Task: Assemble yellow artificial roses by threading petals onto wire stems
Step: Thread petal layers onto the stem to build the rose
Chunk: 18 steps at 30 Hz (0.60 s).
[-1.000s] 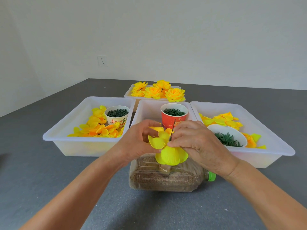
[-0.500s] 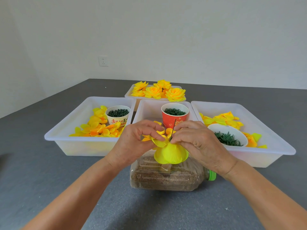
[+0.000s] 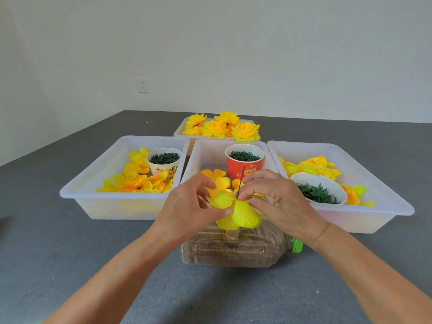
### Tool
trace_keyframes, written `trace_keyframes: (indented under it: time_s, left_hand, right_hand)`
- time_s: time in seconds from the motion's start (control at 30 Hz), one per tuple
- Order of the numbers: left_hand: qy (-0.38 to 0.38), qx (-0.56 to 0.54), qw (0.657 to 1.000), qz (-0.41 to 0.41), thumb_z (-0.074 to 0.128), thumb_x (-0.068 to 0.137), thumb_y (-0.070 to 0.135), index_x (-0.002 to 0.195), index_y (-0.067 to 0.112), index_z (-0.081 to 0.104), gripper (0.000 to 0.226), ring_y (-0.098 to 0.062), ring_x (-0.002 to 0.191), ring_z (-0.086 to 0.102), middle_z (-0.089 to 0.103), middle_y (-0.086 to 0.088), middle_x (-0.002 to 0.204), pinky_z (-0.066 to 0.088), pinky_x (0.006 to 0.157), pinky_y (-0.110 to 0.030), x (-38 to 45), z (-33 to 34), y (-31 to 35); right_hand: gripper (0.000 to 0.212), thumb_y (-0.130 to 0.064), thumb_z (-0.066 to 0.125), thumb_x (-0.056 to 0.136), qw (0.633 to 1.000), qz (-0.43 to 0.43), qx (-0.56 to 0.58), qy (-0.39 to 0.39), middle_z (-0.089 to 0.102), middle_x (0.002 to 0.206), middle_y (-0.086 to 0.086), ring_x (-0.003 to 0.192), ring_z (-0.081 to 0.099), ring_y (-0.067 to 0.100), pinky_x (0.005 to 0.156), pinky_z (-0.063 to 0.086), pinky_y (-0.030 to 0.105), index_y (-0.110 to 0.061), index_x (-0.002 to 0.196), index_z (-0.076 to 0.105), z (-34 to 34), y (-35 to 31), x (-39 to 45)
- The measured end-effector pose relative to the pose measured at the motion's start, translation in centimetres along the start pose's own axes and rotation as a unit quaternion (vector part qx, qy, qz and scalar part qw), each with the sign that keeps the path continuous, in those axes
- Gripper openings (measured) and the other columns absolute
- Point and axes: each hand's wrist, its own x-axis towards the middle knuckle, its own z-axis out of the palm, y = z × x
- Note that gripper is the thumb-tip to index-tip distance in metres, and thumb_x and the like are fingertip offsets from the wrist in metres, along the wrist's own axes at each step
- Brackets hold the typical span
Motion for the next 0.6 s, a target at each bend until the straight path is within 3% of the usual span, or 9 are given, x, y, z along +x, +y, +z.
trace_keyframes:
  time_s: [0.1, 0.2, 0.33, 0.47, 0.6]
  left_hand:
    - [-0.053, -0.054, 0.991, -0.112, 0.081, 0.066, 0.032, 0.094, 0.024, 0.056, 0.038, -0.005, 0.056, 0.057, 0.067, -0.003, 0.072, 0.043, 0.051, -0.019, -0.69, 0.26, -0.09]
    - [-0.088, -0.166, 0.967, -0.174, 0.078, 0.072, 0.018, 0.099, 0.012, 0.056, 0.036, -0.006, 0.054, 0.062, 0.069, -0.007, 0.069, 0.045, 0.047, -0.015, -1.12, 0.32, -0.06]
    - [-0.09, -0.261, 0.94, -0.202, 0.074, 0.072, 0.002, 0.096, 0.004, 0.059, 0.028, -0.011, 0.054, 0.064, 0.068, -0.006, 0.065, 0.049, 0.049, -0.018, -0.96, 0.12, -0.15]
    - [-0.092, -0.281, 0.932, -0.21, 0.074, 0.071, 0.0, 0.093, 0.004, 0.061, 0.026, -0.013, 0.053, 0.064, 0.068, -0.006, 0.064, 0.051, 0.051, -0.019, -0.81, -0.03, -0.35]
    - [-0.087, -0.282, 0.932, -0.209, 0.073, 0.071, -0.004, 0.097, 0.001, 0.06, 0.03, -0.013, 0.051, 0.063, 0.066, -0.008, 0.063, 0.052, 0.051, -0.02, -0.53, -0.05, -0.43]
  right_hand:
    - [0.017, 0.001, 0.067, 0.076, 1.0, -0.01, 0.002, 0.0, 0.067, 0.093, 0.006, 0.102, 0.058, 0.019, 0.089, 0.047, 0.039, -0.011, 0.085, 0.074, -0.07, 0.07, 0.02]
    - [0.014, -0.003, 0.067, 0.076, 1.0, -0.015, -0.003, 0.0, 0.068, 0.091, 0.005, 0.102, 0.058, 0.019, 0.089, 0.047, 0.041, -0.011, 0.085, 0.074, -0.12, 0.13, 0.0]
    - [0.01, -0.009, 0.066, 0.078, 0.997, -0.06, -0.047, 0.009, 0.072, 0.086, -0.001, 0.097, 0.06, 0.019, 0.086, 0.047, 0.042, -0.011, 0.082, 0.075, -0.2, 0.02, 0.18]
    - [0.009, -0.004, 0.066, 0.076, 0.991, -0.102, -0.085, 0.013, 0.073, 0.082, -0.002, 0.093, 0.06, 0.018, 0.086, 0.041, 0.029, -0.008, 0.077, 0.075, -0.36, -0.09, 0.55]
    - [0.008, -0.001, 0.068, 0.072, 0.989, -0.11, -0.095, 0.007, 0.073, 0.08, 0.001, 0.091, 0.064, 0.024, 0.083, 0.043, 0.04, -0.006, 0.074, 0.075, -0.5, -0.25, 0.87]
